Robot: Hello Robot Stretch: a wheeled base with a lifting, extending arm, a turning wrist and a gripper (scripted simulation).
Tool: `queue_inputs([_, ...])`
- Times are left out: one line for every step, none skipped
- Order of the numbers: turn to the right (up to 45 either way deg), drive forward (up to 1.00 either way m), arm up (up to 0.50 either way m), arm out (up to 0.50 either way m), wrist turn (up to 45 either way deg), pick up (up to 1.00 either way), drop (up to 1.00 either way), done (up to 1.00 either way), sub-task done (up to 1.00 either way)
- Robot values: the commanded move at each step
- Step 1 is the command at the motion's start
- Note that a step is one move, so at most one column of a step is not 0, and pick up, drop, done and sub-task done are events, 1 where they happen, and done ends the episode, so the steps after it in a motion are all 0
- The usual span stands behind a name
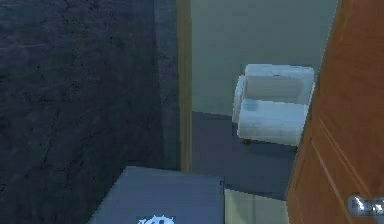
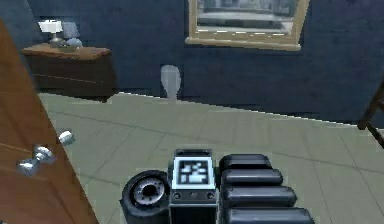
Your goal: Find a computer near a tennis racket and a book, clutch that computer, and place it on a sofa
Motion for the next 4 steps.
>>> queue_inputs([6.0,0.0,0.0,0.0,0.0,0.0,0.0,0.0,0.0])
queue_inputs([0.0,0.6,0.0,0.0,0.0,0.0,0.0,0.0,0.0])
queue_inputs([9.0,0.0,0.0,0.0,0.0,0.0,0.0,0.0,0.0])
queue_inputs([0.0,1.0,0.0,0.0,0.0,0.0,0.0,0.0,0.0])
